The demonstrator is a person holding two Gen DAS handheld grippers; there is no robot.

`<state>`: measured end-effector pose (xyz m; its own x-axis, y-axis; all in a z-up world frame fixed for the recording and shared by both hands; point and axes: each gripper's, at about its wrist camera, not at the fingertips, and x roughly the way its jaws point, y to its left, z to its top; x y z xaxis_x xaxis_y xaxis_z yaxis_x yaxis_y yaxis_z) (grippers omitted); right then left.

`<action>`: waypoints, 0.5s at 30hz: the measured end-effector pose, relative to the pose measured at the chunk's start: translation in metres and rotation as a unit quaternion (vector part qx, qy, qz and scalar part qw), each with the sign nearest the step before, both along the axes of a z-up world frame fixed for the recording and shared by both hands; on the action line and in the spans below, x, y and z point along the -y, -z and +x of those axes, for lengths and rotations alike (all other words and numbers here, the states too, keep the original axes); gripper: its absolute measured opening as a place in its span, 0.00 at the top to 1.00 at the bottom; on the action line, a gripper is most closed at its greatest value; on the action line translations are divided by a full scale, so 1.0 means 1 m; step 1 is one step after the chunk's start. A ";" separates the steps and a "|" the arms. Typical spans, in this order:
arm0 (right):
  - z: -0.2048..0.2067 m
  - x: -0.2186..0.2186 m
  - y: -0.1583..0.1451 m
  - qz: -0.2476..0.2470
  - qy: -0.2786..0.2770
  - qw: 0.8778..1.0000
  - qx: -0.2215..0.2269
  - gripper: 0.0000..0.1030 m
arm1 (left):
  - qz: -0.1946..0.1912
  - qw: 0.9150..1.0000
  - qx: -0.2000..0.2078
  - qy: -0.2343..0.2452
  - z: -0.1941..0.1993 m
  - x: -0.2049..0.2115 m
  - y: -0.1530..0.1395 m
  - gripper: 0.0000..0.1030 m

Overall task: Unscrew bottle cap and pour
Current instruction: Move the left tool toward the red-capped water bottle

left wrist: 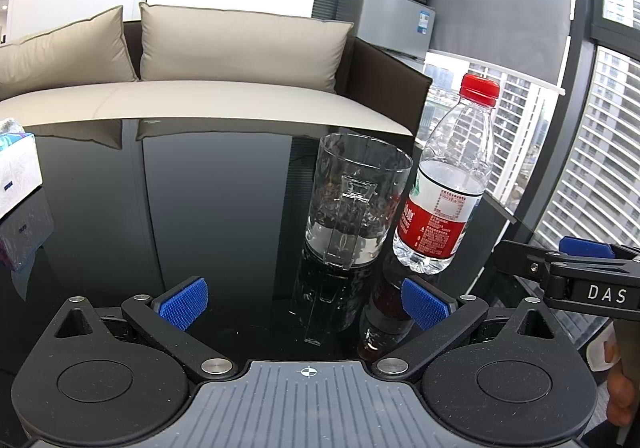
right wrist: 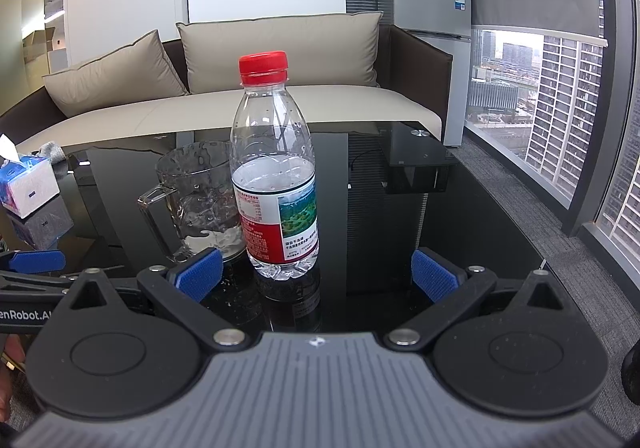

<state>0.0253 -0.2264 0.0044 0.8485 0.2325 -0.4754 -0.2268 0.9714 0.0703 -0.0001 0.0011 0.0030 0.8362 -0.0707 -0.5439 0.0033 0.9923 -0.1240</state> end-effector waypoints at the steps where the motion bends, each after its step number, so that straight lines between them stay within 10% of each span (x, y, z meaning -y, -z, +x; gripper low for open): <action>1: 0.000 0.000 0.000 0.000 0.000 1.000 0.000 0.00 | 0.000 1.000 -0.001 0.000 0.001 0.000 0.000 0.01; 15: 0.003 -0.003 0.000 0.000 -0.001 1.000 -0.002 0.00 | 0.000 1.000 -0.002 0.000 0.001 0.002 0.001 0.01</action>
<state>0.0283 -0.2231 0.0048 0.8464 0.2339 -0.4784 -0.2286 0.9710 0.0703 0.0010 -0.0009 0.0019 0.8344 -0.0705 -0.5466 0.0030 0.9924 -0.1233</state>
